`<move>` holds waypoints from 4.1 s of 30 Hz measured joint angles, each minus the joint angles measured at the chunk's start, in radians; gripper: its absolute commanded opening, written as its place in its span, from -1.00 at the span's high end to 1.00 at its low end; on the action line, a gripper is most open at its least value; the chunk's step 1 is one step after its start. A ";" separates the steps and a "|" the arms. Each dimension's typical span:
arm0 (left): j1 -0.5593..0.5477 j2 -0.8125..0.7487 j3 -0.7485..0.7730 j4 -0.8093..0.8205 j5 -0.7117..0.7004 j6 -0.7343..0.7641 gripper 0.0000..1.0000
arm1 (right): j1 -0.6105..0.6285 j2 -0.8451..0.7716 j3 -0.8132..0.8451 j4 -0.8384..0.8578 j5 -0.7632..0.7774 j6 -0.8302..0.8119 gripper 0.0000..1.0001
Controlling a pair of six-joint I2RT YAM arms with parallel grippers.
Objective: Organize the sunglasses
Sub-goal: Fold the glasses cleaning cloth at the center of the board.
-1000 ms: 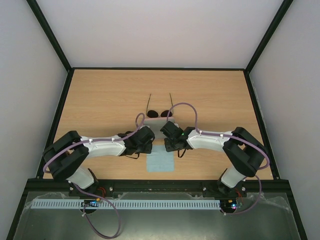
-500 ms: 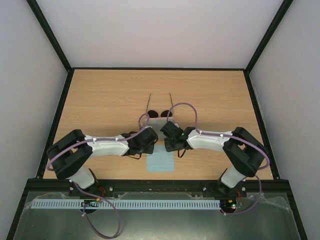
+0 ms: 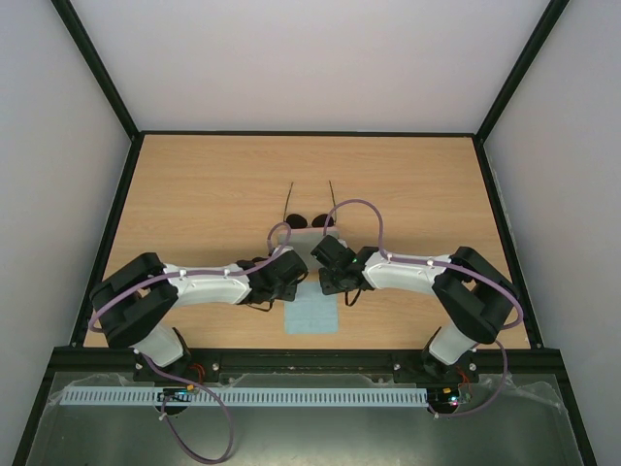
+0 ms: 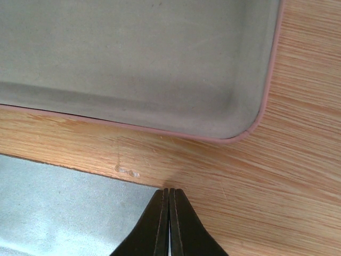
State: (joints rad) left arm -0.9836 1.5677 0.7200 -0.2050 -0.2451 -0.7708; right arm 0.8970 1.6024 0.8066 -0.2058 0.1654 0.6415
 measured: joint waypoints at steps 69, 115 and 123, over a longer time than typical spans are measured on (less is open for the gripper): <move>0.034 -0.044 0.016 -0.011 0.003 0.026 0.95 | -0.012 -0.052 0.035 -0.010 0.012 -0.040 0.97; -0.035 -0.275 -0.043 -0.043 0.008 -0.011 0.95 | 0.011 -0.296 -0.078 -0.006 -0.094 -0.062 0.97; -0.058 -0.305 -0.049 -0.065 0.002 -0.026 0.95 | 0.044 -0.322 -0.094 -0.010 -0.104 -0.047 0.97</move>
State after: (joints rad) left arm -1.0412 1.2625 0.6712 -0.2703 -0.2432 -0.7963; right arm 0.9413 1.2808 0.7124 -0.2161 0.0616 0.5945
